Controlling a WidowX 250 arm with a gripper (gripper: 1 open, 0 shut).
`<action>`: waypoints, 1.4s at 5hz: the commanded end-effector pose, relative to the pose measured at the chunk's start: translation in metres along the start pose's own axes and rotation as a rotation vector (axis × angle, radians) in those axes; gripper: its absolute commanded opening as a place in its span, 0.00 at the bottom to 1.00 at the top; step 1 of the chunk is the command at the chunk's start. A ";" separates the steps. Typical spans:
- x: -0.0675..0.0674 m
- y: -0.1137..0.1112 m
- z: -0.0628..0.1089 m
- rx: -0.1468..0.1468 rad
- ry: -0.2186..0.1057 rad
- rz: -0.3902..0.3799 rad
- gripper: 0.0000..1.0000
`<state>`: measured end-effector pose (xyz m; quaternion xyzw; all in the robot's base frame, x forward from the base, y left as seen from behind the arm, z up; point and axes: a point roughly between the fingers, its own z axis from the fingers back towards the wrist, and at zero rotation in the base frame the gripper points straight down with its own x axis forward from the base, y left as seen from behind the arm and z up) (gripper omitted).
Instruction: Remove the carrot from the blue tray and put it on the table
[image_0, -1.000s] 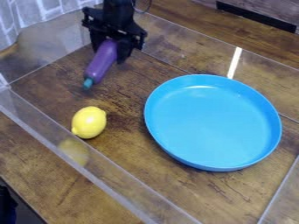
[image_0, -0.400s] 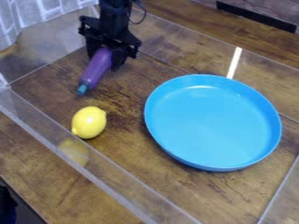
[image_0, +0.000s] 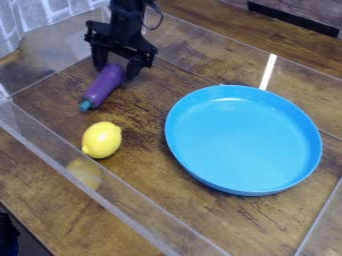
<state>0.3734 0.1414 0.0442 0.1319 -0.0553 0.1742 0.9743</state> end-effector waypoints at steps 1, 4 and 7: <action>0.006 0.000 0.024 -0.018 -0.057 0.027 0.00; -0.002 0.002 0.039 -0.057 -0.063 0.014 0.00; -0.005 -0.012 0.041 -0.117 -0.084 -0.153 1.00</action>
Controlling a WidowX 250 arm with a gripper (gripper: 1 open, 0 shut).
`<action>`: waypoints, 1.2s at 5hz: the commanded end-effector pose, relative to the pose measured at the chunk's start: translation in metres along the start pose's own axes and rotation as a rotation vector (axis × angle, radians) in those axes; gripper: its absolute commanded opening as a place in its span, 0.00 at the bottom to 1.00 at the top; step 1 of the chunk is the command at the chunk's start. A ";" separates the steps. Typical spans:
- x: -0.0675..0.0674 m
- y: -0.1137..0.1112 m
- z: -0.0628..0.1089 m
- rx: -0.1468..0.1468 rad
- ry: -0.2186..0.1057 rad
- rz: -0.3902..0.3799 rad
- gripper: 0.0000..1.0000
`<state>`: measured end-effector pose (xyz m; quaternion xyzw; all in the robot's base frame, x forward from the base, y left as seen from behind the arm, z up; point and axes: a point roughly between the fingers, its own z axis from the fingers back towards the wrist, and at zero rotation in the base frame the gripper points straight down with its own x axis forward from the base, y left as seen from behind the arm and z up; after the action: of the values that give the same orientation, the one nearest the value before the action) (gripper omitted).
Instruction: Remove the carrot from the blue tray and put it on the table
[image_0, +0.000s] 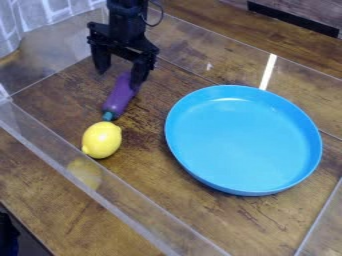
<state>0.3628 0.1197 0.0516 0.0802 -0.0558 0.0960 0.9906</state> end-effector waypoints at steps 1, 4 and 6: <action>0.016 -0.002 0.029 -0.047 -0.095 -0.032 1.00; 0.036 -0.006 0.031 -0.057 -0.048 0.223 1.00; 0.043 -0.001 0.051 -0.098 -0.007 0.288 1.00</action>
<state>0.3967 0.1140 0.0862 0.0223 -0.0462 0.2299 0.9719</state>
